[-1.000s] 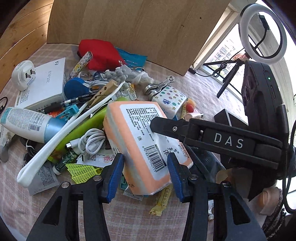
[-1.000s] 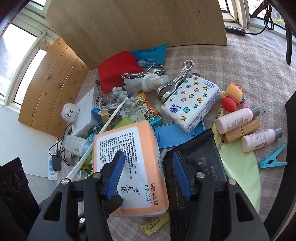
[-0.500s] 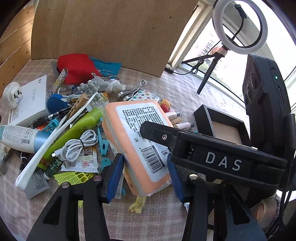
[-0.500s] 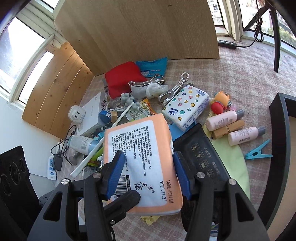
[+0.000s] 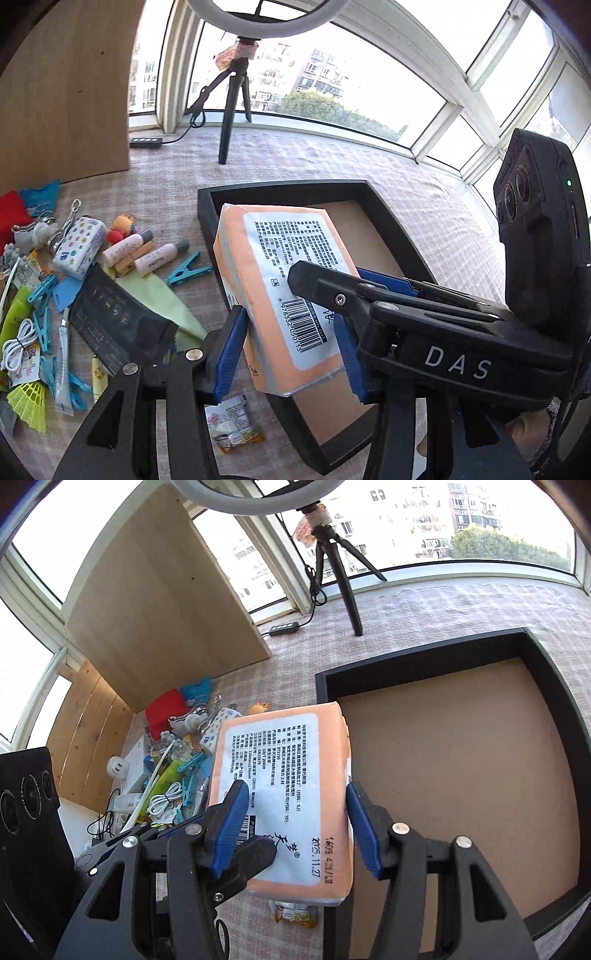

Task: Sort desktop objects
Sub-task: 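Lower the orange pack into the black tray and open the right tool, then grasp the black pouch with the right tool and lift it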

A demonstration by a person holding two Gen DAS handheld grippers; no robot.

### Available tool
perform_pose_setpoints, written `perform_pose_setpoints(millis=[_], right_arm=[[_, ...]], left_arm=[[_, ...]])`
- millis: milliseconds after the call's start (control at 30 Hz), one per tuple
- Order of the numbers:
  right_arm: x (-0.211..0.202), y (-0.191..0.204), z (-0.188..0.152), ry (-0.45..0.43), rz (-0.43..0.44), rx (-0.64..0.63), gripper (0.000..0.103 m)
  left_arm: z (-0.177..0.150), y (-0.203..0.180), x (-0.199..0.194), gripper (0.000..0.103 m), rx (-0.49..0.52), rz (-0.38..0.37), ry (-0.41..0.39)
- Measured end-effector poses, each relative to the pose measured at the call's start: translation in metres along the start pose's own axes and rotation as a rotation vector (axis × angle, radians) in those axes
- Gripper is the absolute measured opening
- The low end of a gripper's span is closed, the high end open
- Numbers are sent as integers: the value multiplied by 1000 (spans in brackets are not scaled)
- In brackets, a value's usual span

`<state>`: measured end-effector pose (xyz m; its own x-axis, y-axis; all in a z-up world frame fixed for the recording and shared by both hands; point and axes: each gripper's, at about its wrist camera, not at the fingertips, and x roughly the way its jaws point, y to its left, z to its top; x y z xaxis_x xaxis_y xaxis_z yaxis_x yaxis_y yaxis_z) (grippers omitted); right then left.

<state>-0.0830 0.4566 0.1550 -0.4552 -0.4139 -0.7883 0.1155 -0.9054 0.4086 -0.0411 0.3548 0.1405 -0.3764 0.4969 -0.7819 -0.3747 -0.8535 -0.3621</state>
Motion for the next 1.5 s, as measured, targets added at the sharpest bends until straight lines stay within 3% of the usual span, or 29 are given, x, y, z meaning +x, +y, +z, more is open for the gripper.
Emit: perform_pose_setpoints(millis=[267,500,700,1067,1300,1500], right_arm=[[-64,-76,-21,-101,-138,152,55],[-87,-97,-27,-161,-187,238,58],[-68,-64,-23,-130,-162,150,58],[11,27,1,-2,-80,-121,57],[75,75,2,146,-5,-229,57],[118,98,5,231,12,-281,57]], left_arm=[[5,-83,33,49,157,-98,70],[2,-86,23,50,184,-93,56],[0,-41,8,50,113,-30,37],[-10,86,-20,50,-139,158,-5],[-35,162,-24,50,-380,172,13],[-50,193,-21,50,-488,168,26]])
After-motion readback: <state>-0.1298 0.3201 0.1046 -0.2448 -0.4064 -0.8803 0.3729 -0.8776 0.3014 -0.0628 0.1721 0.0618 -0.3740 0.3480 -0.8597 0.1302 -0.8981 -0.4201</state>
